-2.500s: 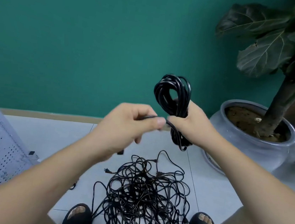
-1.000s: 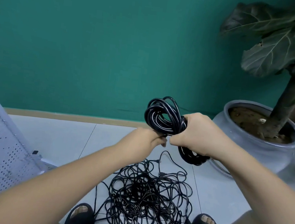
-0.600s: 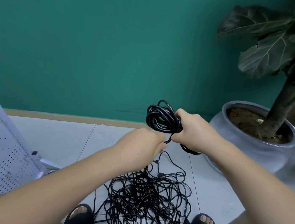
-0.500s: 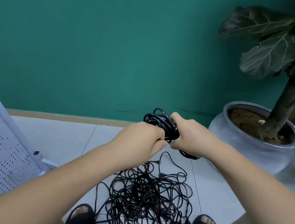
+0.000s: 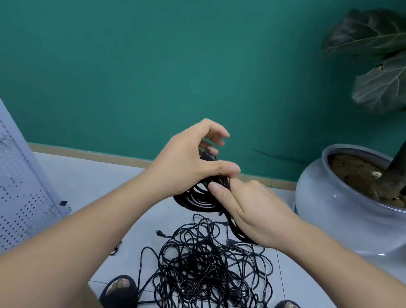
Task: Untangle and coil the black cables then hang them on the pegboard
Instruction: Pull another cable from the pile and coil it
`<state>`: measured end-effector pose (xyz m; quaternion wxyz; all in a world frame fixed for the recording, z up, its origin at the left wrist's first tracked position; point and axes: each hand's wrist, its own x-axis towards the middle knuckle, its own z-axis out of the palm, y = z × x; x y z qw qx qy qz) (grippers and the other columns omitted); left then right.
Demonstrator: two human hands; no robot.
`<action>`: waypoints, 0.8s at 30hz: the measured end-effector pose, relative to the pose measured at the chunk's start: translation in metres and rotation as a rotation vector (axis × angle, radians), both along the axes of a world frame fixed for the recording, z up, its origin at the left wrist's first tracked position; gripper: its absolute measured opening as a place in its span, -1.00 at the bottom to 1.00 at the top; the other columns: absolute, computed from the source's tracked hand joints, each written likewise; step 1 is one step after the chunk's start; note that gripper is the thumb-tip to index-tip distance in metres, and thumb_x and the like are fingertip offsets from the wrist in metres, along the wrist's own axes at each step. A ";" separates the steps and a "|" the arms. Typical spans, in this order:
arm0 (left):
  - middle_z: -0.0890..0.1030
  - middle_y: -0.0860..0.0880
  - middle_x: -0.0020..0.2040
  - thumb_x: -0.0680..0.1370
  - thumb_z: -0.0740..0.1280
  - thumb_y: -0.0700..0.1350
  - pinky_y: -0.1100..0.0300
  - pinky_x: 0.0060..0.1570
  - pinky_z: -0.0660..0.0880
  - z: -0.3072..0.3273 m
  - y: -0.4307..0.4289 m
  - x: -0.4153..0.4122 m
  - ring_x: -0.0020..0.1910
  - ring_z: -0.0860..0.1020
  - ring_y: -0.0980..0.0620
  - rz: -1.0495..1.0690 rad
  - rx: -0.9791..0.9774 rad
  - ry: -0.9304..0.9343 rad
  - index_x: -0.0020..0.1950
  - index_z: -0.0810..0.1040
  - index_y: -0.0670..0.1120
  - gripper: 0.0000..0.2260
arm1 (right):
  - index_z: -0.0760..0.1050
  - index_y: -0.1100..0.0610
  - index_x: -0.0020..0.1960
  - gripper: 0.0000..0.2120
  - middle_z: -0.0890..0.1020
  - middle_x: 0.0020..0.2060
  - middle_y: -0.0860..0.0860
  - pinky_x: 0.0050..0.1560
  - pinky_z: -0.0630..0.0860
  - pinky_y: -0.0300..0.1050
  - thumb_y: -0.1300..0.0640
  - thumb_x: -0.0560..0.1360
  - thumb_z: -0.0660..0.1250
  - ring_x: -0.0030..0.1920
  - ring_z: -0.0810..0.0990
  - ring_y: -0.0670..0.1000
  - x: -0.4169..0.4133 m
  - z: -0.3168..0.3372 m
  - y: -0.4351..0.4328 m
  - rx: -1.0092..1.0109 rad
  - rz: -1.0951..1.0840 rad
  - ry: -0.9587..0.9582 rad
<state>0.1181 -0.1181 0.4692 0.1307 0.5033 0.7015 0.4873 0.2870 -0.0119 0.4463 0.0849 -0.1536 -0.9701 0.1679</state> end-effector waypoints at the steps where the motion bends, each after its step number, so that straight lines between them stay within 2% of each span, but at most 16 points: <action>1: 0.69 0.18 0.11 0.42 0.62 0.21 0.12 0.21 0.58 -0.003 0.000 -0.002 0.08 0.67 0.14 -0.005 -0.016 -0.042 0.24 0.55 0.20 -0.54 | 0.33 -0.03 0.05 -0.53 0.52 -0.31 -0.01 -0.14 0.41 0.12 -0.37 0.70 -0.12 -0.26 0.49 0.08 -0.001 0.001 0.003 -0.013 -0.011 0.022; 3: 0.73 0.18 0.10 0.50 0.56 0.23 0.03 0.27 0.58 -0.003 -0.003 -0.004 0.12 0.69 0.13 -0.025 -0.071 -0.130 0.27 0.54 0.20 -0.59 | 0.36 -0.15 0.29 -0.59 0.58 -0.28 -0.06 -0.10 0.49 0.13 -0.35 0.72 -0.10 -0.22 0.55 0.08 0.000 0.006 0.009 -0.066 -0.030 0.083; 4: 0.75 0.16 0.07 0.52 0.56 0.19 0.04 0.24 0.60 -0.002 -0.004 -0.004 0.09 0.71 0.13 -0.043 -0.091 -0.166 0.25 0.57 0.16 -0.64 | 0.36 -0.21 0.33 -0.60 0.62 -0.25 -0.07 -0.07 0.53 0.15 -0.36 0.72 -0.10 -0.18 0.59 0.09 0.000 0.009 0.012 -0.093 -0.041 0.112; 6: 0.77 0.12 0.02 0.52 0.58 0.11 0.11 0.14 0.61 -0.001 -0.007 -0.003 0.03 0.73 0.13 -0.066 -0.101 -0.193 0.16 0.64 0.07 -0.71 | 0.41 -0.23 0.16 -0.62 0.67 -0.21 -0.05 0.00 0.57 0.20 -0.36 0.74 -0.10 -0.12 0.62 0.09 0.003 0.010 0.018 -0.157 -0.076 0.166; 8: 0.77 0.09 -0.05 0.50 0.60 0.07 0.13 0.05 0.62 0.000 -0.008 -0.001 -0.05 0.72 0.11 -0.061 -0.100 -0.183 0.08 0.65 0.03 -0.75 | 0.45 -0.06 0.02 -0.50 0.67 -0.20 0.00 0.07 0.56 0.24 -0.35 0.75 -0.10 -0.09 0.60 0.10 0.006 0.011 0.020 -0.228 -0.099 0.222; 12: 0.76 0.05 -0.11 0.48 0.63 0.04 0.06 -0.01 0.64 0.001 -0.006 0.001 -0.10 0.72 0.02 -0.020 -0.062 -0.127 0.00 0.64 0.00 -0.75 | 0.55 0.24 -0.03 -0.22 0.70 -0.14 0.16 0.10 0.56 0.28 -0.41 0.71 -0.09 -0.07 0.61 0.19 0.003 0.008 0.021 -0.346 -0.147 0.276; 14: 0.77 0.02 -0.09 0.48 0.63 -0.02 0.06 0.03 0.64 0.003 -0.005 0.003 -0.09 0.72 0.01 -0.027 -0.018 -0.165 0.02 0.65 -0.04 -0.76 | 0.55 0.33 -0.01 -0.17 0.70 -0.13 0.22 0.11 0.57 0.28 -0.40 0.71 -0.08 -0.05 0.62 0.25 0.000 0.007 0.020 -0.405 -0.171 0.297; 19: 0.76 -0.09 -0.01 0.52 0.59 -0.19 0.11 0.05 0.64 0.010 -0.005 0.001 -0.07 0.70 0.04 -0.143 0.014 -0.263 0.13 0.61 -0.16 -0.74 | 0.69 0.20 -0.12 -0.30 0.77 -0.27 0.03 0.11 0.60 -0.04 -0.14 0.81 -0.06 -0.15 0.74 0.02 0.000 0.012 0.014 -0.609 -0.260 0.358; 20: 0.75 -0.10 0.02 0.54 0.58 -0.21 0.12 0.06 0.65 0.010 -0.006 0.000 -0.04 0.70 0.04 -0.166 0.006 -0.250 0.16 0.61 -0.14 -0.75 | 0.66 0.25 -0.11 -0.32 0.77 -0.27 0.04 0.13 0.60 -0.02 -0.12 0.80 -0.05 -0.14 0.73 0.06 -0.002 0.012 0.015 -0.596 -0.279 0.362; 22: 0.75 -0.09 0.03 0.57 0.54 -0.22 0.11 0.09 0.66 0.010 -0.005 -0.002 -0.01 0.70 0.03 -0.192 0.008 -0.239 0.18 0.61 -0.12 -0.77 | 0.54 0.34 -0.07 -0.37 0.74 -0.23 0.13 0.18 0.59 0.15 -0.13 0.77 -0.03 -0.08 0.66 0.20 -0.005 0.010 0.018 -0.553 -0.305 0.369; 24: 0.75 -0.09 0.03 0.59 0.52 -0.22 0.10 0.07 0.67 0.009 -0.004 -0.003 -0.01 0.70 0.02 -0.198 0.023 -0.261 0.18 0.61 -0.12 -0.80 | 0.49 0.28 -0.02 -0.40 0.72 -0.14 0.20 0.18 0.59 0.27 -0.21 0.71 -0.03 -0.05 0.65 0.24 -0.007 0.008 0.019 -0.535 -0.332 0.356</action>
